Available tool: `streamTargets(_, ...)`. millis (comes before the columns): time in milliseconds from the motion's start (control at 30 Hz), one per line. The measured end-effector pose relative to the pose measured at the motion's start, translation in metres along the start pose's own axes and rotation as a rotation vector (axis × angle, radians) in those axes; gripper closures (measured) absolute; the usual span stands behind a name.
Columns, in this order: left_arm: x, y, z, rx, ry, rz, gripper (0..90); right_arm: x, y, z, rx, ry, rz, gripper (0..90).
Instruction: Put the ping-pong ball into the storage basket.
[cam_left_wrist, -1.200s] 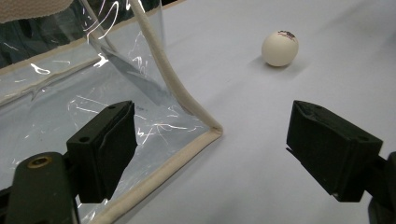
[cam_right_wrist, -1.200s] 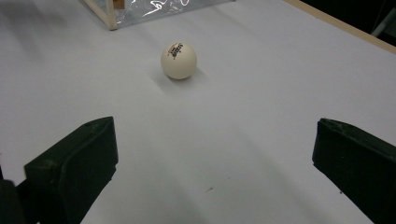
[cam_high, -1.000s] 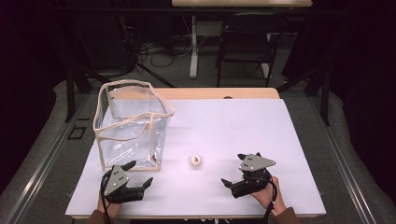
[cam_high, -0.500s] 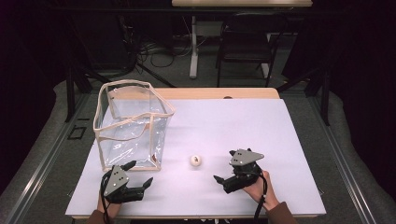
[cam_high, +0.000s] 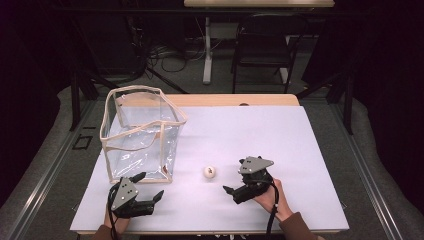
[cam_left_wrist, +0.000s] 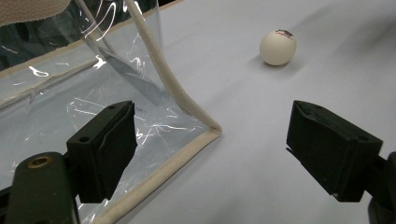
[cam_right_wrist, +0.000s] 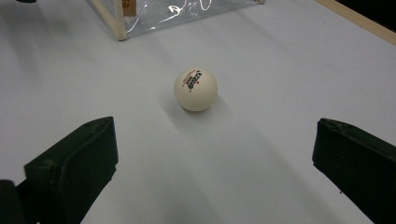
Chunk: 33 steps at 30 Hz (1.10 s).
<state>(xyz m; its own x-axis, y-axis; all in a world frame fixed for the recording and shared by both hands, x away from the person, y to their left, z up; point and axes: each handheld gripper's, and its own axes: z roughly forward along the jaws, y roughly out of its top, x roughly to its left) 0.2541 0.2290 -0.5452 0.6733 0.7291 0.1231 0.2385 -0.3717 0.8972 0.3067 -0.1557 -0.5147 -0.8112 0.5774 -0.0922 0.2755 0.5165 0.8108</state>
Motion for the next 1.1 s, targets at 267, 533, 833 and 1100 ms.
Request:
streamTargets(267,0.000,0.000,0.000,0.001,0.000,0.003,16.1,-0.001,0.006,0.010,0.008,0.009,-0.002,0.0)
streamTargets(533,0.000,0.000,0.001,0.004,-0.005,0.008,16.1,-0.002,0.010,0.022,0.016,0.018,-0.002,0.0)
streamTargets(833,0.000,0.000,0.001,0.001,-0.005,0.007,16.1,-0.004,0.015,0.031,0.020,0.025,-0.003,0.0)
streamTargets(1100,0.000,0.000,0.001,0.000,-0.007,0.009,16.1,-0.004,0.019,0.040,0.024,0.027,-0.005,0.0)
